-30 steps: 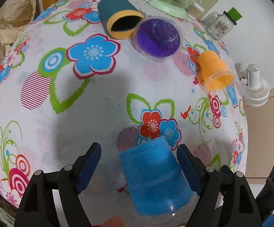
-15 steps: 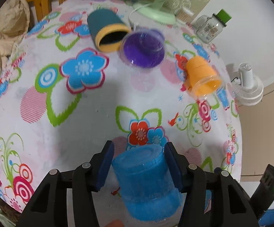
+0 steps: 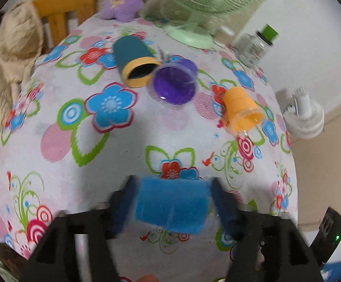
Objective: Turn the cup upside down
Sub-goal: 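Turn the blue cup rim-down and lower it toward the table with the left gripper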
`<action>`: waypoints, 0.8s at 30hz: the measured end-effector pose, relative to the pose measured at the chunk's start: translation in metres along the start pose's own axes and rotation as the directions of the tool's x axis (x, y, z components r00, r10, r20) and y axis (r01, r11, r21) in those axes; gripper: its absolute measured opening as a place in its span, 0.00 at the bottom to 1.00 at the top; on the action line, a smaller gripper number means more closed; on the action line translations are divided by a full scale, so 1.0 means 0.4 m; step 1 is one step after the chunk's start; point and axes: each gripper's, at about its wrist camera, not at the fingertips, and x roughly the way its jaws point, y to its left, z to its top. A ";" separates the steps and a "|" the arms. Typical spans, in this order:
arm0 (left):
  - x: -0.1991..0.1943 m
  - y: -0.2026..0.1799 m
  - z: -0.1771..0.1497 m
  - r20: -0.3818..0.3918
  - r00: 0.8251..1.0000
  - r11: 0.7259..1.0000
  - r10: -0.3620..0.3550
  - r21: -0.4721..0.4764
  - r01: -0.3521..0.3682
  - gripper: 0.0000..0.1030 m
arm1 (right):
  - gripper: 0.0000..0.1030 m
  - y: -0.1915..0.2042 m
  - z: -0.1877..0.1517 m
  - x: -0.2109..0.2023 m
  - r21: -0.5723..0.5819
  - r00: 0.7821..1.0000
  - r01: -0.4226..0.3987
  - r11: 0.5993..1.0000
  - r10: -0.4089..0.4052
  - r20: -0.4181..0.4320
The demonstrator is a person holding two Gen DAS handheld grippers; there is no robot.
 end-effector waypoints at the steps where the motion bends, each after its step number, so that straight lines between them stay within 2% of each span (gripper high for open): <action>1: -0.001 0.009 -0.004 0.013 1.000 1.000 0.006 -0.015 -0.006 0.83 | 0.74 -0.001 0.000 0.002 0.001 1.000 0.000 1.000 0.000 -0.002; 4: 0.002 0.023 -0.011 0.024 0.999 0.999 0.047 0.007 -0.047 0.83 | 0.74 0.000 0.001 0.005 -0.002 1.000 0.000 1.000 0.000 -0.005; 8: 0.000 0.013 -0.026 0.030 1.000 0.990 -0.008 0.143 0.004 0.86 | 0.74 -0.001 0.001 0.002 -0.005 1.000 -0.002 1.000 0.002 -0.002; 11: -0.002 0.010 -0.035 0.052 0.997 0.966 -0.050 0.255 0.036 0.88 | 0.74 -0.007 -0.003 -0.003 -0.002 1.000 0.004 1.000 -0.004 -0.001; 13: -0.008 0.002 -0.039 0.061 0.994 0.930 -0.089 0.364 0.061 0.88 | 0.74 -0.012 -0.004 -0.004 0.001 1.000 0.008 1.000 -0.008 -0.002; 14: -0.013 -0.004 -0.044 0.070 0.992 0.903 -0.101 0.425 0.062 0.88 | 0.74 -0.016 -0.006 -0.004 0.004 1.000 0.012 1.000 -0.012 -0.005; 16: -0.019 -0.025 -0.061 0.074 0.990 0.819 -0.117 0.571 0.054 0.90 | 0.74 -0.021 -0.007 -0.004 0.009 1.000 0.016 1.000 -0.016 -0.008; 17: -0.018 -0.039 -0.076 0.061 0.991 0.752 -0.118 0.657 0.049 0.90 | 0.74 -0.025 -0.008 -0.004 0.012 1.000 0.019 1.000 -0.019 -0.009; 18: -0.014 -0.046 -0.086 0.047 0.992 0.709 -0.117 0.703 0.051 0.91 | 0.74 -0.028 -0.009 -0.006 0.017 1.000 0.018 1.000 -0.018 -0.009; 19: -0.009 -0.055 -0.099 0.020 0.993 0.652 -0.115 0.756 0.060 0.91 | 0.74 -0.029 -0.011 -0.007 0.021 1.000 0.017 1.000 -0.016 -0.010; 20: -0.002 -0.061 -0.109 -0.004 0.994 0.607 -0.109 0.791 0.070 0.91 | 0.74 -0.030 -0.013 -0.008 0.024 1.000 0.015 1.000 -0.015 -0.010; 24: 0.046 -0.065 -0.138 -0.044 0.999 0.482 -0.028 0.875 0.052 0.91 | 0.74 -0.027 -0.018 -0.010 0.028 1.000 0.017 0.999 -0.017 -0.016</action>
